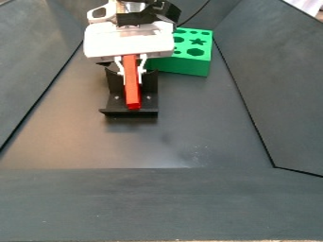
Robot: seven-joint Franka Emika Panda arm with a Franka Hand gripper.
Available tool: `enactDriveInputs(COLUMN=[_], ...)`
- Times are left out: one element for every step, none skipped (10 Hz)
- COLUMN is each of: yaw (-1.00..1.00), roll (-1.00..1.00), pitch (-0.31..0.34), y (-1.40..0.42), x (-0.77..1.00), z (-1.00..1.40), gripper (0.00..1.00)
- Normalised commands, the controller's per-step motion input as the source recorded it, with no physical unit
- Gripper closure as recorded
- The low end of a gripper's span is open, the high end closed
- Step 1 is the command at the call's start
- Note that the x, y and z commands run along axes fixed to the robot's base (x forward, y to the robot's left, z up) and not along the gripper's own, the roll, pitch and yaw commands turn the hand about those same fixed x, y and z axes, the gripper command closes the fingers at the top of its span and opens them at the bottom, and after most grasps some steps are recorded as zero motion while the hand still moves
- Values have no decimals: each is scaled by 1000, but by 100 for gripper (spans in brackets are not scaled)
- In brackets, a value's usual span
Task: Pick up the double-square object. Move up. Rotate the double-square object. Place the double-square object on the fixture. Regrasp the double-square object. Move to above the board. Insert the double-square object.
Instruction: Move to above the board.
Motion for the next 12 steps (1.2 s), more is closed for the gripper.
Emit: enactDriveInputs(yaw=[194,194,196,197,185,161,117,81,31,8,-44,-62], roll=[213,209,143,67,-3,-26,-39,-41,-33,-30,-30,-33], pitch=[178,174,127,71,3,-41,-84,-103,-108,-101,-70,-53], y=[-25,-26,-26,-20,-19,-18,-16,-14,-13,-14,-13,-12], x=[-185,-185,-177,-170,-162,-158,-152,-148,-143,-140,-131,-128], z=[1000,1000,1000,1000,1000,1000,1000,1000,1000,1000,1000,1000], gripper=[100,100,100,100,100,100,100,100,100,100,100,100])
